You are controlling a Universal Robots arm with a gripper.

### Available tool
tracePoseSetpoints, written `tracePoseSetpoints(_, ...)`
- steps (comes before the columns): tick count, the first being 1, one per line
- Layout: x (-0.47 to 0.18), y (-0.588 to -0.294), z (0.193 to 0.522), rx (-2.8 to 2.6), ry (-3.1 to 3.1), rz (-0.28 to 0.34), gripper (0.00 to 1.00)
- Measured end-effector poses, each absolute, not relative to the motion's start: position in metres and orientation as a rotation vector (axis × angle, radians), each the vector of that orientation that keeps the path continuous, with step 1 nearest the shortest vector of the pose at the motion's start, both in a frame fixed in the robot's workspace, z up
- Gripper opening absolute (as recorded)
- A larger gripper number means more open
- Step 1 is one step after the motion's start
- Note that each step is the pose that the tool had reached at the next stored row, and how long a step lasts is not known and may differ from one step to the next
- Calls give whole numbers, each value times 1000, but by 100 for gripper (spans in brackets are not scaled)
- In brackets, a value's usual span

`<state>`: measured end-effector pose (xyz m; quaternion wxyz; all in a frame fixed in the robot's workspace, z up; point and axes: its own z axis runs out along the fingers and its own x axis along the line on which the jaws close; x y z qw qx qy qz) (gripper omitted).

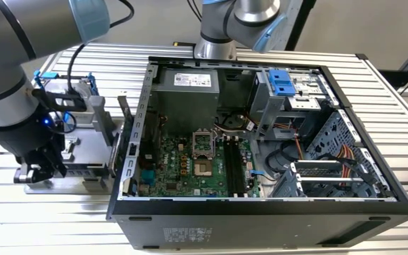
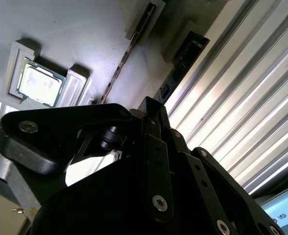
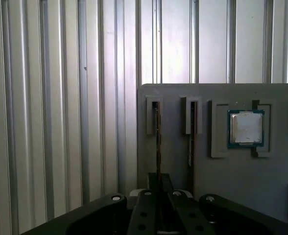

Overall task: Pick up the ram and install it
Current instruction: 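Pick up the ram and move it above insertion slot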

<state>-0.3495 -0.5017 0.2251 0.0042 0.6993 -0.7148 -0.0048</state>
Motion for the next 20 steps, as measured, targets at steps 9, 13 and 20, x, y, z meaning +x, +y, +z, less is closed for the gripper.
tracePoseSetpoints(9,-349,-502,231,2191,-2240,-15,0)
tracePoseSetpoints(13,-350,-502,234,2192,-2240,-15,0)
tracePoseSetpoints(20,-349,-502,238,2190,-2243,-15,0)
